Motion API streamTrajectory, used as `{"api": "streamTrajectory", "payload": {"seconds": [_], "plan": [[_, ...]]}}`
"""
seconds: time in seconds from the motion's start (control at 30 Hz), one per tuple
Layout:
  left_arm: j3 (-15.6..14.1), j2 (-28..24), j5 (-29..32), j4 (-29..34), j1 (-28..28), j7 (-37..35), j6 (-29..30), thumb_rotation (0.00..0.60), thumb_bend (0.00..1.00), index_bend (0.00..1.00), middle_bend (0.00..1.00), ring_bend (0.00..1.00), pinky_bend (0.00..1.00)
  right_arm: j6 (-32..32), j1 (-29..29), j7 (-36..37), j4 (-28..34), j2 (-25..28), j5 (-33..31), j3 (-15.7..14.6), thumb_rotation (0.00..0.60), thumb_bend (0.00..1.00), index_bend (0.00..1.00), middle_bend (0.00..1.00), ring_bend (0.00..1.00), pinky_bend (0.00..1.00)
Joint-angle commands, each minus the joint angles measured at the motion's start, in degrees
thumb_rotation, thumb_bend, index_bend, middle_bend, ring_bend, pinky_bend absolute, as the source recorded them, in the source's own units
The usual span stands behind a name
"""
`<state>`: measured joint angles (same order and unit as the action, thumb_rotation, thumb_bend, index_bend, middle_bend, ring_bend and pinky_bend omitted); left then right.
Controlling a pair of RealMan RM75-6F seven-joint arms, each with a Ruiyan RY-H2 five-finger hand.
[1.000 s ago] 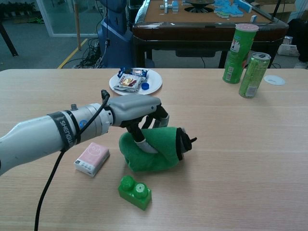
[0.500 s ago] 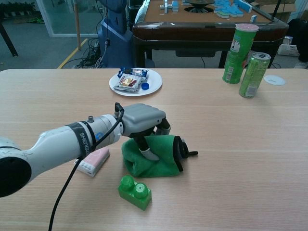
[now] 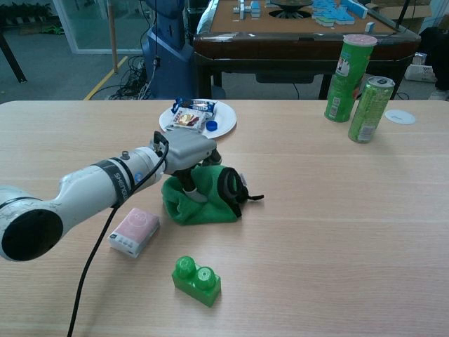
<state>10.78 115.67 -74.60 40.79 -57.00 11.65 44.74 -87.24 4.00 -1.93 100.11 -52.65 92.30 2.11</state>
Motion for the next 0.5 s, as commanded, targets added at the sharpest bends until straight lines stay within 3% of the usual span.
{"api": "streamTrajectory", "payload": {"seconds": [0.03, 0.23, 0.5], "plan": [[0.91, 0.47, 1.11, -3.30, -0.03, 0.85, -0.27, 0.600, 0.16, 0.53, 0.58, 0.59, 0.76, 0.00, 0.00, -0.12, 0.13, 0.03, 0.05, 0.00, 0.600, 0.21, 0.39, 0.34, 0.25, 0.23], [2.56, 0.31, 3.12, -4.71, 0.20, 0.79, -1.04, 0.600, 0.16, 0.53, 0.57, 0.59, 0.76, 0.08, 0.07, -0.39, 0.37, 0.06, 0.22, -0.01, 0.600, 0.21, 0.39, 0.35, 0.25, 0.23], [2.00, -1.98, 2.15, 6.24, 0.87, -2.20, -0.88, 0.600, 0.16, 0.53, 0.57, 0.59, 0.76, 0.27, 0.18, -0.33, 0.25, -0.10, 0.24, -0.01, 0.600, 0.21, 0.39, 0.35, 0.25, 0.23]]}}
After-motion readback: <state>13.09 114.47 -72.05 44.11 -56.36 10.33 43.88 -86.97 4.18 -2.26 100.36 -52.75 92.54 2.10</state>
